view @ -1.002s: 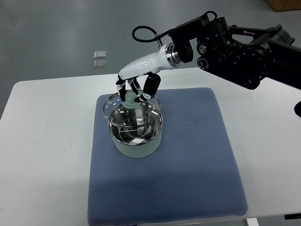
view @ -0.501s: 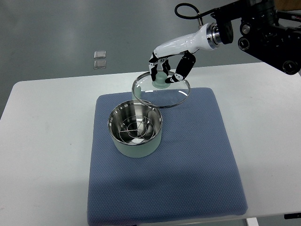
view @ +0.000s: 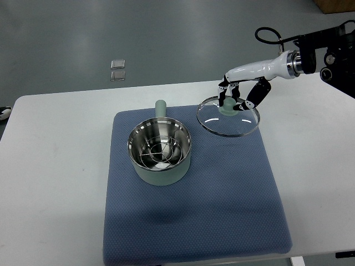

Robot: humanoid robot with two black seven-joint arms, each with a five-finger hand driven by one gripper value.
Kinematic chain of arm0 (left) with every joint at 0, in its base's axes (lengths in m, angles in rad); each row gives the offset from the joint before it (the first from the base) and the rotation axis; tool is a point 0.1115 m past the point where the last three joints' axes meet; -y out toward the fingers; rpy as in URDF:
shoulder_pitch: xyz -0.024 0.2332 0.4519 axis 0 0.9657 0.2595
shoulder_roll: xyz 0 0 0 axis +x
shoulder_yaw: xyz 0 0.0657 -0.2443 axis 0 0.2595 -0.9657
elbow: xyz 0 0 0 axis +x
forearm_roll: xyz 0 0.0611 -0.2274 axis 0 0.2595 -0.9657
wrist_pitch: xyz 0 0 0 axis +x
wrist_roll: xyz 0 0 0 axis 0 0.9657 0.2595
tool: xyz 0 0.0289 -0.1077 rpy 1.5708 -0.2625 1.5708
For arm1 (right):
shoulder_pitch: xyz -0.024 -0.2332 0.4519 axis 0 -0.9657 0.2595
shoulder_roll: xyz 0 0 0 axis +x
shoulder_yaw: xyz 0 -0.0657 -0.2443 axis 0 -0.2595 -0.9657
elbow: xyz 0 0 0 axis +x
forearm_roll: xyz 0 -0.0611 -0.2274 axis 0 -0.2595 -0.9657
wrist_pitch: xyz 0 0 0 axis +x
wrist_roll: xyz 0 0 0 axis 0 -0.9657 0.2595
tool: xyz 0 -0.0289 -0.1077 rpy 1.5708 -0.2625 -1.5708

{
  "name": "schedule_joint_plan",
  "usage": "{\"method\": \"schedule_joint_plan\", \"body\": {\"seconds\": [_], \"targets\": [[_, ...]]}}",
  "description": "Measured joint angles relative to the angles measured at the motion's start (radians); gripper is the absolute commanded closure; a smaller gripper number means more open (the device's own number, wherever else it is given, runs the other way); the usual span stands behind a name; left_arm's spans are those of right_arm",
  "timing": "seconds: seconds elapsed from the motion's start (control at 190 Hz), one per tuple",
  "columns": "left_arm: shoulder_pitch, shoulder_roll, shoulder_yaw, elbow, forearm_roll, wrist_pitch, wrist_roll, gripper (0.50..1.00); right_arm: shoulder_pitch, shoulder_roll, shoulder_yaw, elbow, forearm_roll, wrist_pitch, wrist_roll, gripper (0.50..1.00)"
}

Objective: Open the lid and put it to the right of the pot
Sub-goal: 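Lower the lid onto the mat beside the saucepan and release it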

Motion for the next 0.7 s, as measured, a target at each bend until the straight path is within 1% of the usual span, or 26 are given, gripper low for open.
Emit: {"method": "schedule_joint_plan", "body": {"seconds": [0.264, 0.396, 0.401, 0.411, 0.417, 0.422, 0.427, 0.433, 0.438, 0.443, 0.448, 0.496, 0.501, 0.512, 0.517, 0.522, 0.528, 0.533, 0.538, 0.575, 0.58, 0.607, 0.623, 0.644, 0.702], "targets": [[0.000, 0.000, 0.000, 0.000, 0.000, 0.000, 0.001, 0.500, -0.082, 0.012, -0.003, -0.013, -0.005, -0.056, 0.001, 1.000], [0.000, 0.000, 0.000, 0.000, 0.000, 0.000, 0.001, 0.500, -0.103, 0.015, -0.003, -0.013, -0.006, -0.069, 0.001, 1.000], [0.000, 0.000, 0.000, 0.000, 0.000, 0.000, 0.001, 0.500, -0.104, 0.016, -0.003, -0.013, -0.006, -0.069, 0.001, 0.983], [0.000, 0.000, 0.000, 0.000, 0.000, 0.000, 0.001, 0.500, -0.105, 0.016, -0.003, -0.013, -0.006, -0.069, 0.001, 0.983], [0.000, 0.000, 0.000, 0.000, 0.000, 0.000, 0.001, 0.500, -0.106, 0.016, -0.003, -0.013, -0.006, -0.069, 0.001, 0.965], [0.000, 0.000, 0.000, 0.000, 0.000, 0.000, 0.001, 0.500, -0.106, 0.016, -0.003, -0.013, -0.006, -0.069, 0.001, 0.965], [0.000, 0.000, 0.000, 0.000, 0.000, 0.000, 0.001, 0.500, -0.107, 0.016, -0.003, -0.013, -0.006, -0.069, 0.001, 0.947], [0.000, 0.000, 0.000, 0.000, 0.000, 0.000, 0.001, 0.500, -0.107, 0.016, -0.003, -0.013, -0.006, -0.069, 0.001, 0.946], [0.000, 0.000, 0.000, 0.000, 0.000, 0.000, 0.001, 0.500, -0.108, 0.017, -0.003, -0.013, -0.006, -0.070, 0.001, 0.928], [0.000, 0.000, 0.000, 0.000, 0.000, 0.000, 0.001, 0.500, -0.108, 0.017, -0.003, -0.013, -0.006, -0.070, 0.001, 0.928], [0.000, 0.000, 0.000, 0.000, 0.000, 0.000, 0.001, 0.500, -0.109, 0.017, -0.003, -0.013, -0.006, -0.070, 0.001, 0.908], [0.000, 0.000, 0.000, 0.000, 0.000, 0.000, 0.001, 0.500, -0.114, 0.019, -0.003, -0.013, -0.006, -0.073, 0.001, 0.908], [0.000, 0.000, 0.000, 0.000, 0.000, 0.000, 0.001, 0.500, -0.114, 0.019, -0.003, -0.013, -0.006, -0.073, 0.001, 0.768], [0.000, 0.000, 0.000, 0.000, 0.000, 0.000, 0.001, 0.500, -0.115, 0.019, -0.003, -0.013, -0.006, -0.073, 0.001, 0.767], [0.000, 0.000, 0.000, 0.000, 0.000, 0.000, 0.001, 0.500, -0.116, 0.019, -0.003, -0.013, -0.006, -0.074, 0.001, 0.734], [0.000, 0.000, 0.000, 0.000, 0.000, 0.000, 0.001, 0.500, -0.116, 0.019, -0.003, -0.013, -0.006, -0.074, 0.001, 0.734], [0.000, 0.000, 0.000, 0.000, 0.000, 0.000, 0.001, 0.500, -0.117, 0.020, -0.003, -0.013, -0.006, -0.074, 0.001, 0.712], [0.000, 0.000, 0.000, 0.000, 0.000, 0.000, 0.001, 0.500, -0.117, 0.020, -0.003, -0.013, -0.006, -0.074, 0.001, 0.711], [0.000, 0.000, 0.000, 0.000, 0.000, 0.000, 0.001, 0.500, -0.117, 0.020, -0.003, -0.013, -0.006, -0.075, 0.001, 0.691], [0.000, 0.000, 0.000, 0.000, 0.000, 0.000, 0.001, 0.500, -0.121, 0.020, -0.001, -0.013, -0.002, -0.077, -0.001, 0.656], [0.000, 0.000, 0.000, 0.000, 0.000, 0.000, 0.001, 0.500, -0.121, 0.020, -0.001, -0.013, -0.002, -0.077, -0.002, 0.644], [0.000, 0.000, 0.000, 0.000, 0.000, 0.000, 0.001, 0.500, -0.124, 0.022, -0.001, -0.013, 0.002, -0.078, -0.003, 0.624], [0.000, 0.000, 0.000, 0.000, 0.000, 0.000, 0.001, 0.500, -0.125, 0.023, 0.000, -0.013, 0.004, -0.078, -0.004, 0.599], [0.000, 0.000, 0.000, 0.000, 0.000, 0.000, 0.001, 0.500, -0.126, 0.025, 0.000, -0.013, 0.006, -0.077, -0.005, 0.589], [0.000, 0.000, 0.000, 0.000, 0.000, 0.000, 0.001, 0.500, -0.128, 0.033, 0.002, -0.013, 0.012, -0.073, -0.006, 0.581]]}}
